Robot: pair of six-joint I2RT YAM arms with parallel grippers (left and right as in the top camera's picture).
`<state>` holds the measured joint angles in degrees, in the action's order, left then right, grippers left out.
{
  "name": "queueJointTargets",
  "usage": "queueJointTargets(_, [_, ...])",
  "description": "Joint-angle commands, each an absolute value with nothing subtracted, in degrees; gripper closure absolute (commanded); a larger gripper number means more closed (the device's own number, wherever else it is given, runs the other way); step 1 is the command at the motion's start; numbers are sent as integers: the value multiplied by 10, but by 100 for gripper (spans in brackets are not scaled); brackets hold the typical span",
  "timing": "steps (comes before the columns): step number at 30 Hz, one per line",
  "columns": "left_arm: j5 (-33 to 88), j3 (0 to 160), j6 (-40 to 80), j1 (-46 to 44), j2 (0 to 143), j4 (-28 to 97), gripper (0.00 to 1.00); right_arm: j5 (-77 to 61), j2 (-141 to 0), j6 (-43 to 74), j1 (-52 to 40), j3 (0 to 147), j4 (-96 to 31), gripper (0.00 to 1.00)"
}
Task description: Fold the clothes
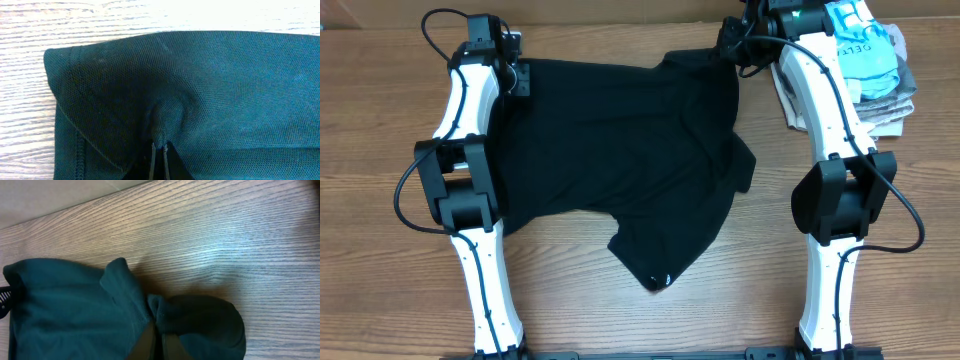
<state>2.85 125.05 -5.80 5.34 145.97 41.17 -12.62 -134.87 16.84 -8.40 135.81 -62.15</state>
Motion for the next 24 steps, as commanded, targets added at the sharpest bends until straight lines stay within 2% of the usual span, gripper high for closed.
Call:
queueJointTargets(1, [40,1267,-45,58,1463,421,96,-121,-1340,164,-82,1373,-616,96])
queueJointTargets(8, [40,1397,-26,66,1454,477,87,-121,-1340,164,-79,1373,-614,96])
queueJointTargets(12, [40,1444,-26,66,1454,501,96,-121,-1340,164,-79,1373,-614,96])
queueJointTargets(18, [38,1446,-26,66,1454,513,96,-121,-1340,164,-79,1373,-606,96])
queueJointTargets(24, [16,1497,-18,68,1453,494,96,-121,-1340,160,-76,1373,-532,96])
